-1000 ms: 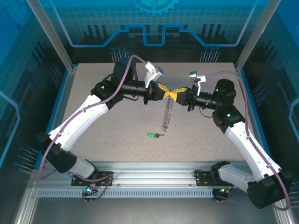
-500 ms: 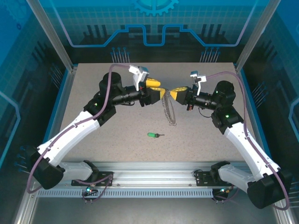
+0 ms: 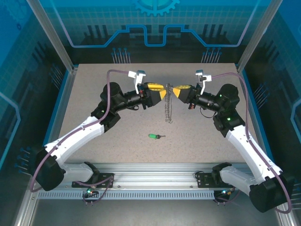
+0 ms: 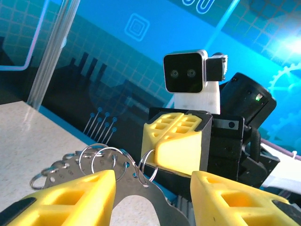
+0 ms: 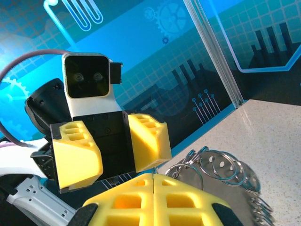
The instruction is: Put the keys on the keyring
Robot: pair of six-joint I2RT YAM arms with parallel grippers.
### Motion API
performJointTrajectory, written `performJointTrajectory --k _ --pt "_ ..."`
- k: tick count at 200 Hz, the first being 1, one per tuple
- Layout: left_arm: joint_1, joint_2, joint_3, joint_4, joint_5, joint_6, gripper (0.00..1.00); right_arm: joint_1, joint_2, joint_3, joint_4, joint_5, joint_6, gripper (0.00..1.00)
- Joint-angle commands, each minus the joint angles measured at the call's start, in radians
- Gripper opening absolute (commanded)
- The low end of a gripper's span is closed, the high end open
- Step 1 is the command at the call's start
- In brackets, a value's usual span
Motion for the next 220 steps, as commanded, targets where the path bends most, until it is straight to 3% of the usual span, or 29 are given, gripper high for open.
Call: performJointTrajectory --k 1,113,220 --pt "-0.006 0.026 -0.009 0.116 0.040 -0.075 0.46 0.002 -0.025 -0.003 0.072 0.020 0.029 0.00" --pt "-0.025 0.073 0.001 0.171 0.054 -0.098 0.37 0.004 -0.033 -0.015 0.076 0.028 0.033 0.00" --pt "-0.026 0.098 0.006 0.182 0.049 -0.098 0.38 0.006 -0.033 -0.015 0.072 0.028 0.033 0.00"
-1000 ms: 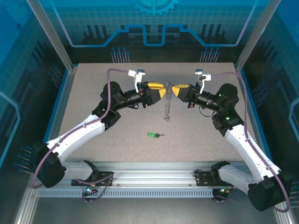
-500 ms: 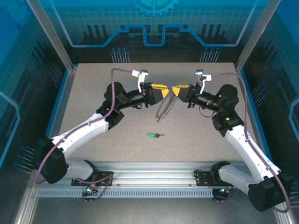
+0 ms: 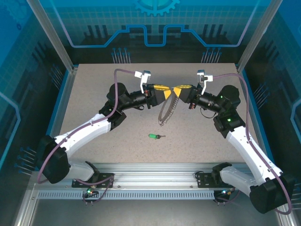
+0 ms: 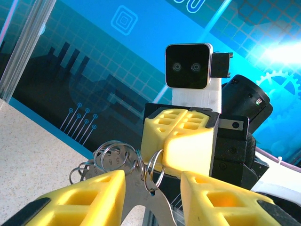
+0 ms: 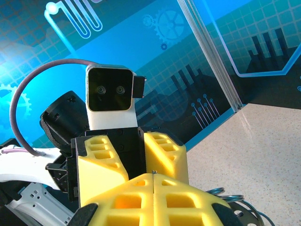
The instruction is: Put the keys on the keyring
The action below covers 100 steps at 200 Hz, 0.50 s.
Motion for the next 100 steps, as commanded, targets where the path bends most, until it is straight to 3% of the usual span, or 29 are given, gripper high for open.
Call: performJointTrajectory --k 1,100 --pt "-0.008 0.006 0.008 0.051 0.009 0.001 0.38 0.006 -0.022 -0.003 0.050 0.006 0.007 0.00" --pt "-0.020 0.029 0.035 0.080 0.016 -0.006 0.16 0.007 -0.020 -0.006 0.041 0.004 -0.001 0.00"
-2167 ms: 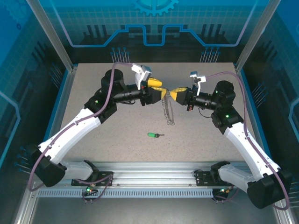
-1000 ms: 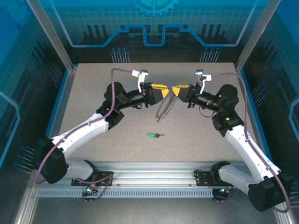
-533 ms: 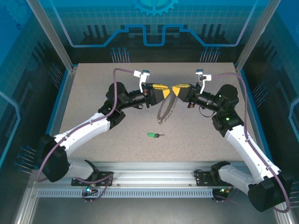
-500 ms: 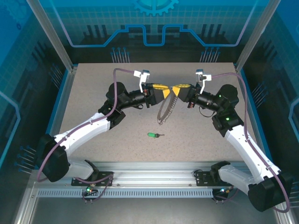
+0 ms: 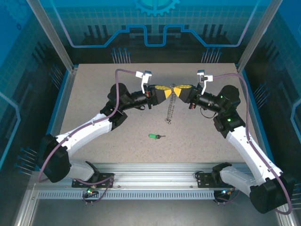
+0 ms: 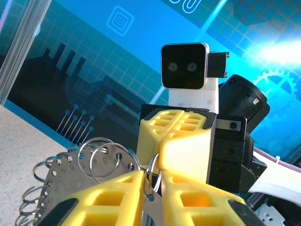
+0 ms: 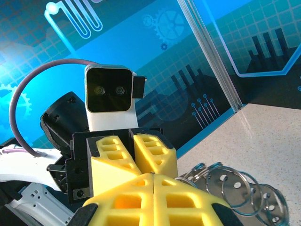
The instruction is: Put the keys on the keyring
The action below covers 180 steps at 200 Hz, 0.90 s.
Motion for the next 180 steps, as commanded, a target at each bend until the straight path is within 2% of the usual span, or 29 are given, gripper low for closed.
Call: performJointTrajectory --k 1,15,44,79,84,100,118,144,180 --pt "-0.012 0.013 0.034 0.050 0.013 -0.004 0.16 0.007 -0.020 -0.006 0.041 0.004 -0.001 0.00" --pt "-0.013 0.019 0.039 0.053 0.015 -0.004 0.13 0.009 -0.019 -0.007 0.039 0.003 -0.001 0.00" --pt "-0.016 0.022 0.047 0.055 0.021 -0.003 0.00 0.008 -0.023 -0.010 0.030 0.003 -0.006 0.00" --pt "-0.018 0.018 0.053 0.036 0.028 0.012 0.00 0.003 -0.037 0.007 -0.059 0.029 -0.036 0.00" --pt "-0.018 0.017 0.055 0.027 0.030 0.021 0.00 -0.001 -0.043 0.013 -0.098 0.037 -0.049 0.08" --pt "-0.018 -0.002 0.070 -0.041 0.041 0.066 0.00 -0.038 -0.070 0.023 -0.167 0.041 -0.070 0.46" --pt "-0.018 -0.025 0.101 -0.145 0.054 0.143 0.00 -0.084 -0.106 0.028 -0.233 0.028 -0.084 0.67" --pt "-0.015 -0.041 0.180 -0.335 0.098 0.264 0.00 -0.121 -0.149 0.025 -0.316 0.000 -0.108 0.79" --pt "-0.006 -0.029 0.305 -0.605 0.168 0.438 0.00 -0.132 -0.194 0.017 -0.376 -0.039 -0.149 0.79"
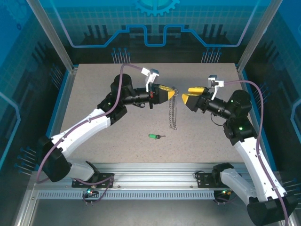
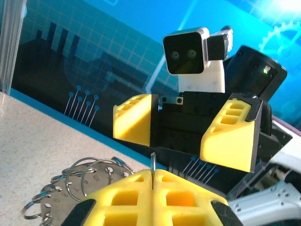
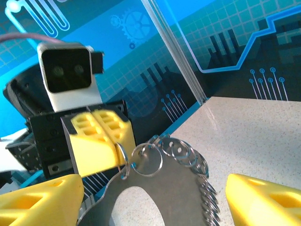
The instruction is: Put the keys on the keyring
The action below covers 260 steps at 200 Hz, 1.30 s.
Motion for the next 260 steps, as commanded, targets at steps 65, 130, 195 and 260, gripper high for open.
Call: performJointTrajectory --k 65,130,195,260 --pt "0.012 0.036 0.325 -0.628 0.130 0.424 0.00 -0.012 -0.036 0.026 -0.056 -0.185 -0.065 0.63" --pt "0.012 0.083 0.394 -0.746 0.145 0.483 0.00 0.034 0.021 0.051 -0.006 -0.204 -0.061 0.48" --pt "0.012 0.097 0.406 -0.758 0.147 0.490 0.00 0.093 0.072 0.057 0.028 -0.185 -0.063 0.39" --pt "0.012 0.104 0.412 -0.751 0.150 0.490 0.00 0.117 0.108 0.056 0.041 -0.167 -0.073 0.26"
